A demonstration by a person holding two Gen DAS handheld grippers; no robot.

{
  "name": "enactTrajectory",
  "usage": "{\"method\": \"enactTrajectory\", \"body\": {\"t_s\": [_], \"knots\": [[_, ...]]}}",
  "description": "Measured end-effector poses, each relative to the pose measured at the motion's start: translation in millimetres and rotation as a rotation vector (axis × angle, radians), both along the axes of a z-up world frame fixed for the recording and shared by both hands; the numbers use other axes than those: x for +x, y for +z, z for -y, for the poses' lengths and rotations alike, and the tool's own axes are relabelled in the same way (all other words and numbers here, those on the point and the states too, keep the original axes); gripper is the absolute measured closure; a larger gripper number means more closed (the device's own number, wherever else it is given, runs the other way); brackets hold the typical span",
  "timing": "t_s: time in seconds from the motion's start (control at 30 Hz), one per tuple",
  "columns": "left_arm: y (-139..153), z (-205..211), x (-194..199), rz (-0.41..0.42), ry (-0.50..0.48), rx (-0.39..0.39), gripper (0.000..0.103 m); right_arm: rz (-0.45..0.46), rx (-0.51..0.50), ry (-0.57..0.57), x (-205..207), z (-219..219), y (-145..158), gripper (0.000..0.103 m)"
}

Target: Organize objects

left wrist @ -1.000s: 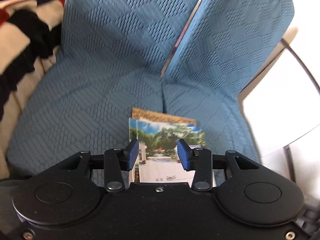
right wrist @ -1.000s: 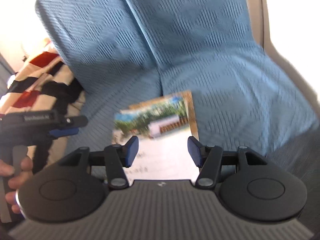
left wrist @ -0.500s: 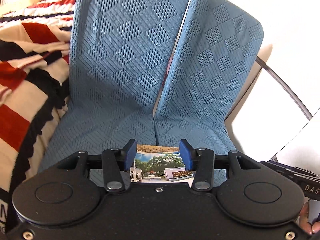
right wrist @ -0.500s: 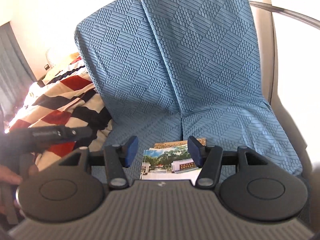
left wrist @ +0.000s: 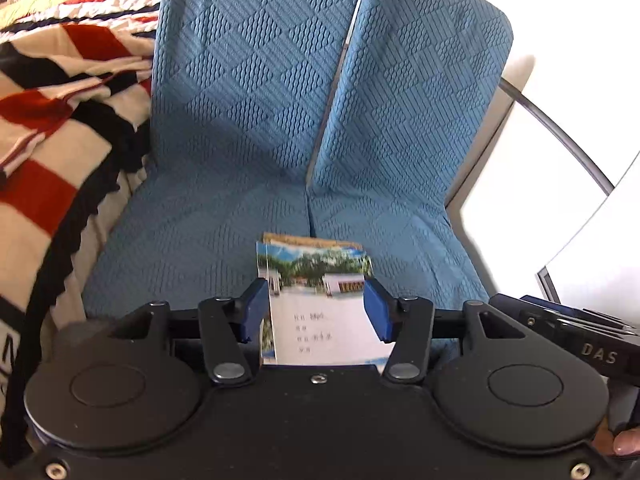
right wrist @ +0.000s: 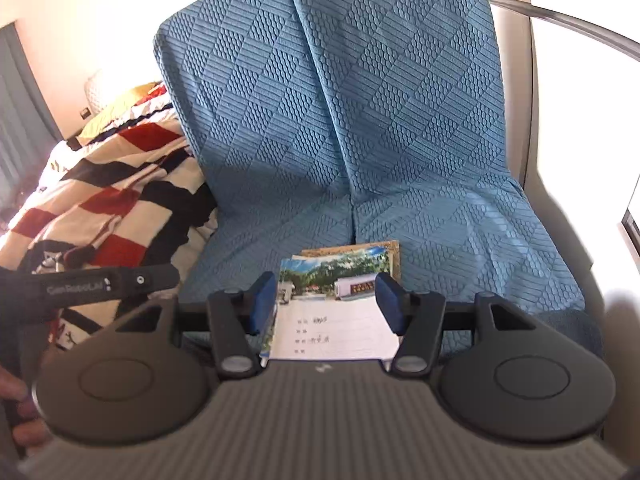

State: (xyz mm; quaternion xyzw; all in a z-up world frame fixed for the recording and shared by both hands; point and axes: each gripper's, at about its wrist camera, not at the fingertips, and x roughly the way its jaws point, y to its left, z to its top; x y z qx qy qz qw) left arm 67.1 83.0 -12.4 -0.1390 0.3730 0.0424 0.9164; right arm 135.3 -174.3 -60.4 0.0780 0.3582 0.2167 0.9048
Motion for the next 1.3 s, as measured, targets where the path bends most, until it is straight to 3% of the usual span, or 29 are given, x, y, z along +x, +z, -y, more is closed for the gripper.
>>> {"method": "enactTrajectory", "body": {"t_s": [0.17,0.2,0.23,0.33,0.53,0.63,0.7,0.83,1.3], "knots": [[-5,6,-19,-0.008,0.011,0.009,0.036,-0.016,-0.015,-0.013,-11,-1,-12,0.046],[-5,6,-22,-0.003,0.016,0.021,0.029,-0.010,-0.024,-0.016,-13,-1,-13,0.045],[-5,7,-26,0.001,0.020,0.026,0.021,-0.008,-0.033,-0.017,-15,-2,-14,0.039],[-3,7,-32,0.012,0.021,0.035,0.015,-0.006,-0.048,-0.006,-19,-4,-16,0.017],[-5,6,-40,0.009,0.040,0.039,0.006,-0.010,-0.082,-0.006,-20,-7,-20,0.013],[-6,5,-41,0.008,0.050,0.045,0.004,-0.016,-0.088,-0.013,-21,-6,-21,0.012],[-7,5,-42,0.004,0.055,0.043,0.003,-0.014,-0.093,-0.017,-22,-7,-21,0.000],[-9,3,-42,-0.007,0.051,0.012,0.003,0.008,-0.085,-0.012,-25,-6,-19,0.000],[-10,6,-41,-0.017,0.053,0.019,0.003,0.004,-0.094,-0.024,-27,-7,-19,0.000]]}}
